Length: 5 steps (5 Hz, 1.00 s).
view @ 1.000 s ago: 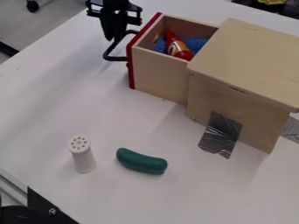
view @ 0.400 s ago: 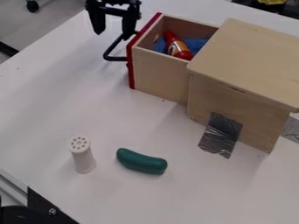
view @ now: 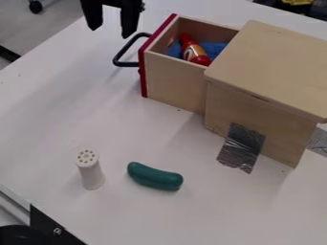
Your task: Open the drawer
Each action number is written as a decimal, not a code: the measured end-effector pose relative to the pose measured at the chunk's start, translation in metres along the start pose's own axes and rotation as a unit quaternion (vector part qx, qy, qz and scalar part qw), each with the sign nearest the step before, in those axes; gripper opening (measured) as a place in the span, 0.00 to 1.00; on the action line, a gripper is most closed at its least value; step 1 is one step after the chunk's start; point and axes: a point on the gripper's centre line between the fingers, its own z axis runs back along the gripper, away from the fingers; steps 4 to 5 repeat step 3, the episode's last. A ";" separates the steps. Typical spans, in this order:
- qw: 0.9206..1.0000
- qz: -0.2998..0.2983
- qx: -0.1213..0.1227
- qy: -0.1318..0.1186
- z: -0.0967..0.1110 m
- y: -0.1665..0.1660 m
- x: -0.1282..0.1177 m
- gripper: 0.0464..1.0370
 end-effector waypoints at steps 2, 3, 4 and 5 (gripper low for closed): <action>1.000 0.010 -0.013 -0.007 0.004 0.001 -0.039 0.96; 1.000 0.005 -0.018 -0.019 0.013 0.000 -0.044 0.96; 1.000 0.005 -0.018 -0.019 0.013 0.000 -0.044 0.96; 1.000 0.005 -0.018 -0.019 0.013 0.000 -0.044 0.96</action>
